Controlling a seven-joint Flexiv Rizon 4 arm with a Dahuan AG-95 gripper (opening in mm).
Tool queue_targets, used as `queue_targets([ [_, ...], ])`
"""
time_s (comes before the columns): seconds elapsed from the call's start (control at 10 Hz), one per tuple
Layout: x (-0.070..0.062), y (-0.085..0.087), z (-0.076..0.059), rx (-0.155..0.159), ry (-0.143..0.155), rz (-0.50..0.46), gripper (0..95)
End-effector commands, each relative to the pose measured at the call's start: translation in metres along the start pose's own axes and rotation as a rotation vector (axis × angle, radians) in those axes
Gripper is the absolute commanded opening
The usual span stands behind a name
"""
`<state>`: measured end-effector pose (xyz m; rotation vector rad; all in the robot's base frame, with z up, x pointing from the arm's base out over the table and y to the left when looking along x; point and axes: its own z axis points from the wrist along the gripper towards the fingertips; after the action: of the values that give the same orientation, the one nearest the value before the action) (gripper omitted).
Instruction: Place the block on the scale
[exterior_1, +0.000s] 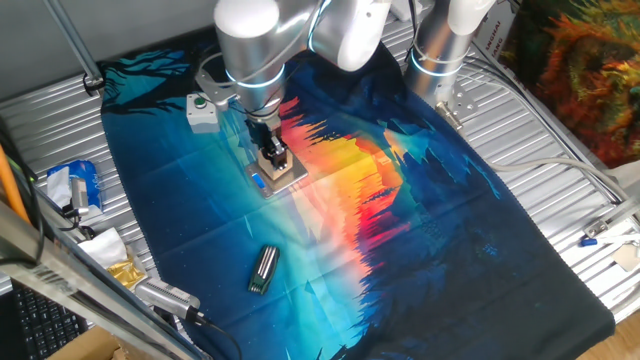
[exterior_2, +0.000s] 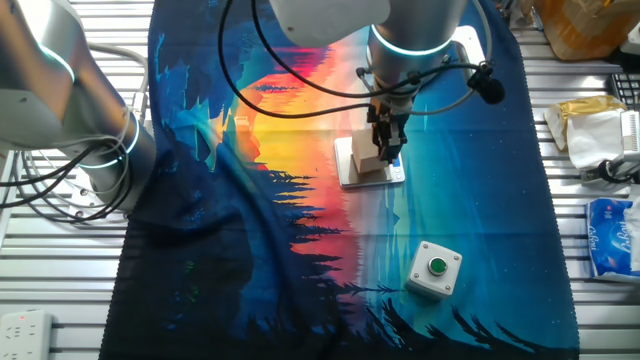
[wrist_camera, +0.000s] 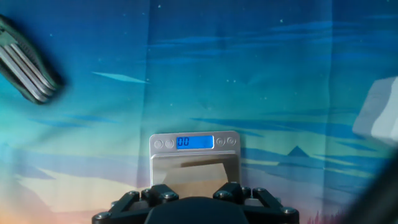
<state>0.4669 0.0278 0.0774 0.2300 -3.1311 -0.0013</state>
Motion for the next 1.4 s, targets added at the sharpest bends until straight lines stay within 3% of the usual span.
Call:
queue_targets([
  [0.1,0.0002,-0.0002,0.0016,0.001,-0.001,0.002,38.0],
  [0.8,-0.0004,0.0004,0.0111,-0.004,-0.003,0.002,38.0],
  [1.1,0.0008,-0.0012,0.0096,-0.024,-0.005,-0.039,95.0],
  [1.4,0.0050,-0.0061,0.0039,-0.031,0.005,-0.054,95.0],
])
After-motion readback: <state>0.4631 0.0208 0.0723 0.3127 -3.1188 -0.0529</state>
